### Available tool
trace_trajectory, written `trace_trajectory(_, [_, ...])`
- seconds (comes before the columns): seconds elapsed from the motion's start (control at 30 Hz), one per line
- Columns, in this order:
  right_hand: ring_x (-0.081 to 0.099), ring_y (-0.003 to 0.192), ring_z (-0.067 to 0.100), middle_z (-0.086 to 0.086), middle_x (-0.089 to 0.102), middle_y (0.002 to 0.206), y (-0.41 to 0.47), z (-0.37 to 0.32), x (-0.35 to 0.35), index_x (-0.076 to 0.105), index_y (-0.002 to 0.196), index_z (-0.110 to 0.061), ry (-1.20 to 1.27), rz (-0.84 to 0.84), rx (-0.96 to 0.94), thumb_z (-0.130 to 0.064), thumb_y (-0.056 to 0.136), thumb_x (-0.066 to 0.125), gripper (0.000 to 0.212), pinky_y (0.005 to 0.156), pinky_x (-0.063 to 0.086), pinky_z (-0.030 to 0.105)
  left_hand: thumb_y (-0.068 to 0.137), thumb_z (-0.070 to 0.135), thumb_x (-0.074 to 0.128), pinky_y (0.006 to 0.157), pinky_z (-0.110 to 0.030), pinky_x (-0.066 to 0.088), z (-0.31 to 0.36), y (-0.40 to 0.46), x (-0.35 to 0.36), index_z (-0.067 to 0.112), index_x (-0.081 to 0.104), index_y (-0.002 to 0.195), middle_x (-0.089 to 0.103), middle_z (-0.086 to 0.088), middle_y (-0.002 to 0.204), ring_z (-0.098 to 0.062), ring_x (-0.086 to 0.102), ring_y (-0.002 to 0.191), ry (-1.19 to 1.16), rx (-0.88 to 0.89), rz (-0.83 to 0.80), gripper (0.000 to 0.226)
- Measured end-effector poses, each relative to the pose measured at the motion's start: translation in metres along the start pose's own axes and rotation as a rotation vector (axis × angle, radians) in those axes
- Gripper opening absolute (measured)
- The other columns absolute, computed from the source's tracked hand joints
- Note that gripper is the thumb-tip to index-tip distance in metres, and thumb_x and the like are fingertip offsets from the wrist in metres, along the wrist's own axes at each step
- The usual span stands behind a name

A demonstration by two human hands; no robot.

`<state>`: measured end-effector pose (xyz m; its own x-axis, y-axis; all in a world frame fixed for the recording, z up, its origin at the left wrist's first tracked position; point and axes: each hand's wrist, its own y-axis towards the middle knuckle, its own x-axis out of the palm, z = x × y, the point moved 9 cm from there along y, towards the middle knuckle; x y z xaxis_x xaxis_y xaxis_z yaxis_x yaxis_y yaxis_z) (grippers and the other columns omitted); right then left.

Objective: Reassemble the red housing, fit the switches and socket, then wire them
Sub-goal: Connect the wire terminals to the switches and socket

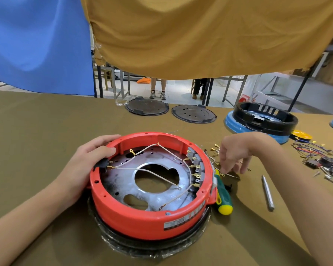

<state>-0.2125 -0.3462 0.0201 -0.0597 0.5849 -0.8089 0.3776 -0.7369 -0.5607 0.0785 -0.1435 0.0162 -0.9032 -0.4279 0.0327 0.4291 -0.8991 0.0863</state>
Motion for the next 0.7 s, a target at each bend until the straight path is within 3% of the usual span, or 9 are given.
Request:
trace_trajectory(0.3, [0.07, 0.072, 0.014, 0.005, 0.072, 0.078, -0.003, 0.001, 0.004, 0.071, 0.1, -0.002, -0.057, -0.044, -0.005, -0.013, 0.084, 0.074, 0.02, 0.062, 0.058, 0.024, 0.09, 0.006, 0.055, 0.089, -0.04, 0.051, 0.001, -0.002, 0.001, 0.022, 0.074, 0.11, 0.074, -0.011, 0.109, -0.022, 0.07, 0.092, -0.007, 0.003, -0.002, 0.032])
trace_trajectory(0.4, [0.071, 0.074, 0.015, 0.008, 0.074, 0.083, -0.011, 0.001, -0.002, 0.07, 0.1, -0.002, 0.004, -0.032, -0.061, -0.011, 0.084, 0.069, 0.019, 0.065, 0.059, 0.025, 0.09, 0.006, 0.055, 0.093, -0.043, 0.049, 0.002, -0.002, 0.001, 0.021, 0.073, 0.111, 0.073, -0.013, 0.11, -0.024, 0.069, 0.094, -0.006, -0.003, 0.005, 0.032])
trace_trajectory(0.53, [0.073, 0.077, 0.017, 0.008, 0.075, 0.081, -0.021, -0.016, -0.017, 0.07, 0.094, 0.0, 0.235, 0.064, -0.287, -0.008, 0.089, 0.061, 0.012, 0.067, 0.058, 0.024, 0.09, 0.005, 0.054, 0.09, -0.039, 0.051, 0.002, -0.003, 0.003, 0.02, 0.073, 0.111, 0.074, -0.012, 0.109, -0.022, 0.071, 0.091, -0.02, -0.005, 0.0, 0.032])
trace_trajectory(0.7, [0.062, 0.071, 0.017, 0.012, 0.066, 0.082, -0.032, -0.06, -0.014, 0.064, 0.094, 0.003, 0.537, -0.026, -0.583, -0.003, 0.096, 0.055, 0.011, 0.067, 0.054, 0.029, 0.09, 0.005, 0.055, 0.085, -0.036, 0.051, 0.002, -0.002, 0.003, 0.021, 0.074, 0.109, 0.075, -0.011, 0.107, -0.019, 0.071, 0.088, -0.028, -0.008, -0.003, 0.031])
